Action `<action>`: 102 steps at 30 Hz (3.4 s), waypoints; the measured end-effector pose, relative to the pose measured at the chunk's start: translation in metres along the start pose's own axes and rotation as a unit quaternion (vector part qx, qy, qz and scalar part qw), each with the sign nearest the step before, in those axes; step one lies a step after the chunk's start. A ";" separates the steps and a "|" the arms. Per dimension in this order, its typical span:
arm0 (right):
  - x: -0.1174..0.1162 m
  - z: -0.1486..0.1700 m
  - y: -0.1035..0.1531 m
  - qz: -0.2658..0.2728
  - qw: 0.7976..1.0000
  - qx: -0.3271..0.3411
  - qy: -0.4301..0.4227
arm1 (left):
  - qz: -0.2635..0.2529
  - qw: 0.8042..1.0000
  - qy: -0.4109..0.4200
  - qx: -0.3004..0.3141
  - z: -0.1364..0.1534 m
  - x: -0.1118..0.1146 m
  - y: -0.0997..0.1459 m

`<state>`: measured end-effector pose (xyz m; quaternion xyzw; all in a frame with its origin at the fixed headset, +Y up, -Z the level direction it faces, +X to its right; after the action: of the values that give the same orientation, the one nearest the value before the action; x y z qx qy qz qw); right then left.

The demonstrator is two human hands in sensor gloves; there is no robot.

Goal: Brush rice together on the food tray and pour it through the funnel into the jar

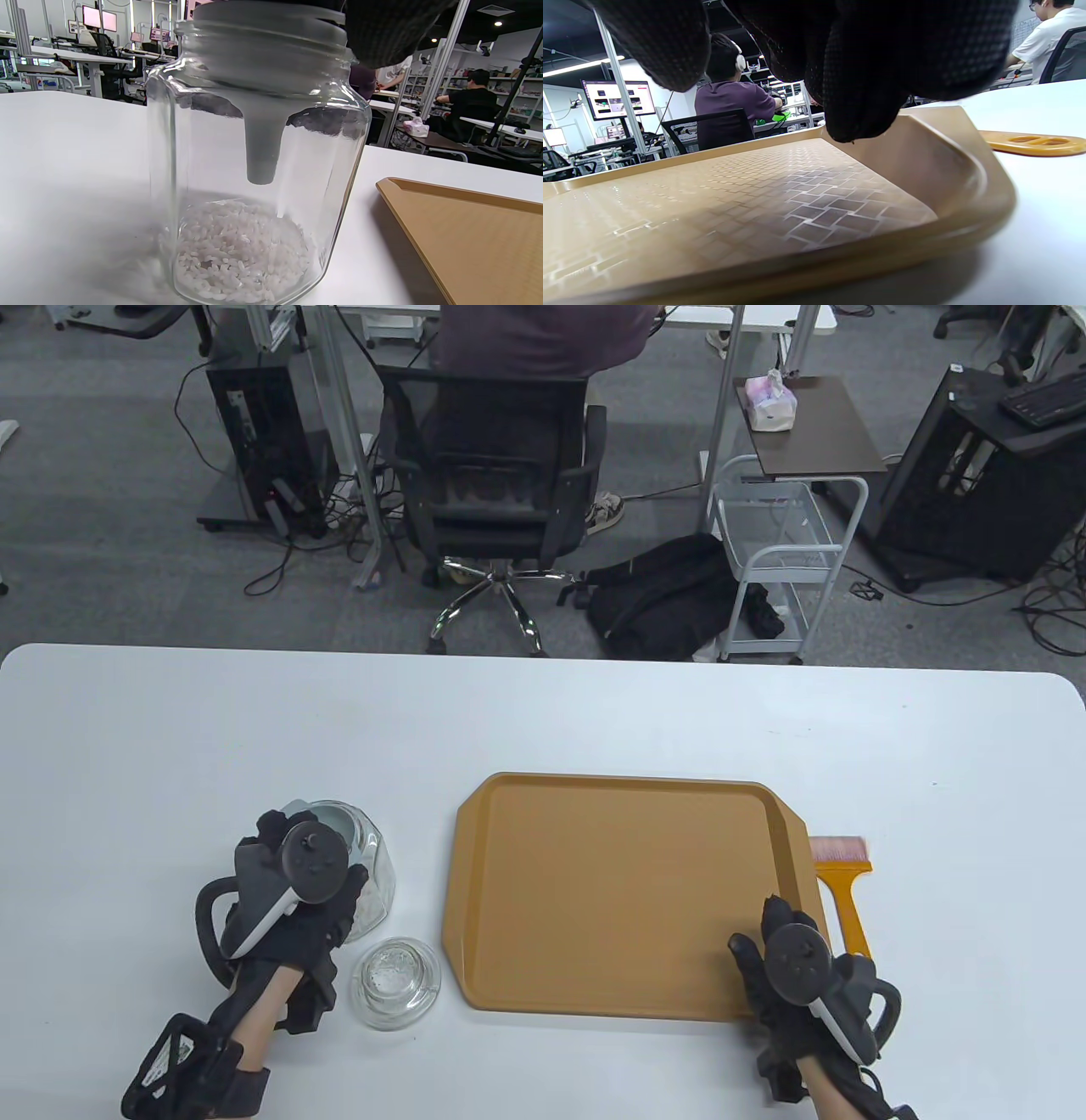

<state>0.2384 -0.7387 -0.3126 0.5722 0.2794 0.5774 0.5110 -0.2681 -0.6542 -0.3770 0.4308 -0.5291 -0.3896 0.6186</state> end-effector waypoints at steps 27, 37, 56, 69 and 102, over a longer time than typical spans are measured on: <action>-0.004 0.000 -0.001 -0.006 1.000 0.004 -0.004 | 0.001 0.999 -0.055 0.000 -0.005 -0.016 0.002; -0.005 0.001 0.000 -0.010 1.000 0.003 -0.005 | -0.024 0.999 -0.021 0.006 0.006 -0.020 0.005; -0.004 0.001 0.000 -0.005 1.000 0.005 -0.002 | -0.041 0.995 -0.093 -0.018 0.006 -0.016 0.009; -0.003 0.001 0.000 -0.001 1.000 0.006 -0.007 | -0.181 0.980 -0.048 0.066 -0.029 -0.046 0.055; -0.005 -0.008 0.000 -0.008 1.000 0.021 -0.017 | 0.145 0.979 -0.095 0.110 -0.166 0.107 -0.048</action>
<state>0.2302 -0.7415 -0.3156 0.5906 0.2873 0.5575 0.5077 -0.0899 -0.7502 -0.4000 0.3762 -0.6820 -0.2747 0.5639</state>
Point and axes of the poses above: the tracker on the back of each hand, its own z axis roughly to the little-finger side, its own y axis roughly from the fingertips to the wrist, x = y × z, the point moved 5 cm from there along -y, roughly from the wrist to the fingertips, and after that the axes turned 14 degrees about z, right-handed, at the moved point
